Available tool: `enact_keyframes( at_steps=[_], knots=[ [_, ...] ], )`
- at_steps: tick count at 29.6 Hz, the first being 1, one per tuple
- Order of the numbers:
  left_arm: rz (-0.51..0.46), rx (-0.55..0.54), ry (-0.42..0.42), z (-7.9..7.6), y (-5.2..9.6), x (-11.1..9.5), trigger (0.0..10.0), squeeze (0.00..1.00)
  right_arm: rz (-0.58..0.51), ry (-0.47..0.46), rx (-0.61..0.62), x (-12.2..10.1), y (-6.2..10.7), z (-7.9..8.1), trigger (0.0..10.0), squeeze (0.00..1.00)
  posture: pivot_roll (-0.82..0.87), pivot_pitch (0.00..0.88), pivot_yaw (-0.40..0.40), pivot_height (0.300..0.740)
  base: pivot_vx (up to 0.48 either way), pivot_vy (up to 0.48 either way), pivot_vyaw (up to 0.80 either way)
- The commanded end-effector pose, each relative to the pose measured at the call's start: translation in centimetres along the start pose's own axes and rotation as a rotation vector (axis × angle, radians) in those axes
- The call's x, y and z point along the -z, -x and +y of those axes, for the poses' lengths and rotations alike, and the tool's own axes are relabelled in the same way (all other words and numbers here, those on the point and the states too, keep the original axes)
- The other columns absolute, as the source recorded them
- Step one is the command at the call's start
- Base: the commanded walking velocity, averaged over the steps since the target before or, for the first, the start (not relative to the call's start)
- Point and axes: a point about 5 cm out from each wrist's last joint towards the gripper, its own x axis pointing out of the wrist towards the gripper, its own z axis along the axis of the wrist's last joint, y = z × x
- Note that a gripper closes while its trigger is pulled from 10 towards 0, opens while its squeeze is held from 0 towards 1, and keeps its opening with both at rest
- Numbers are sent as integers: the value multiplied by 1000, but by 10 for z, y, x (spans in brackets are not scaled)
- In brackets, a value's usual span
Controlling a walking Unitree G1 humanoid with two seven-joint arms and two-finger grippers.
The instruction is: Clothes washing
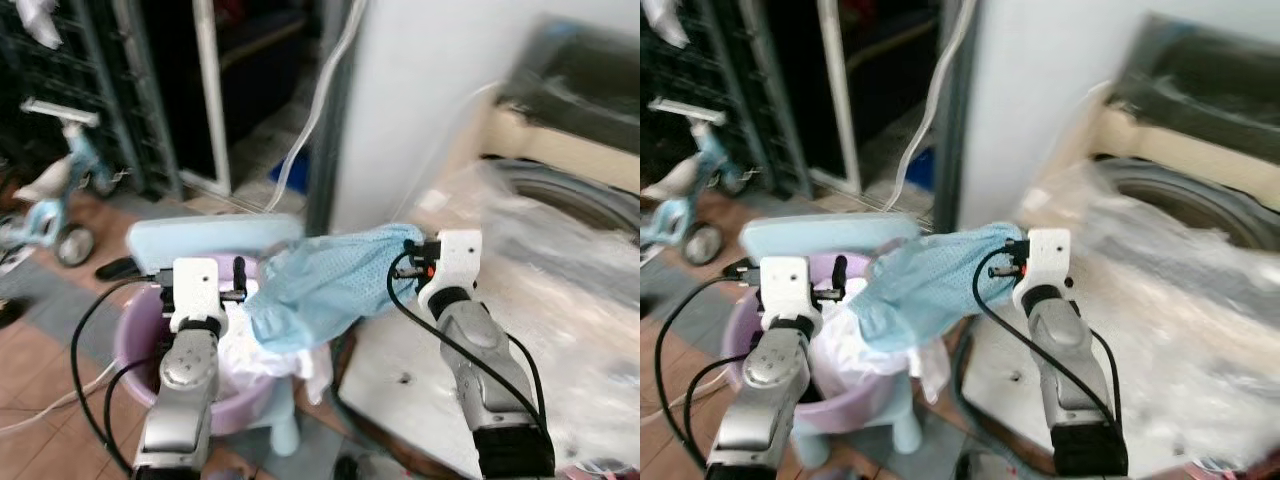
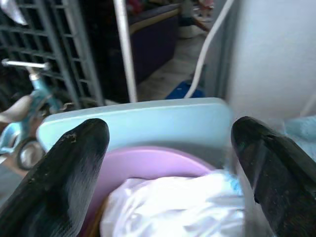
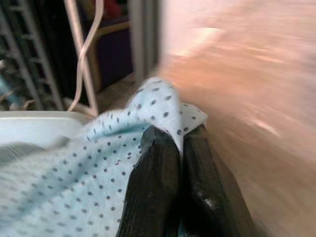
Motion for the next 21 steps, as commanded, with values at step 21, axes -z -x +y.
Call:
enact_keyframes(
  at_steps=[21],
  knots=[
    [-20,18,22,1,1,-3,10000,0,-56,31,5,-10,-1,-3,10000,0,-8,0,-37,740,0,0,-750]
  ],
)
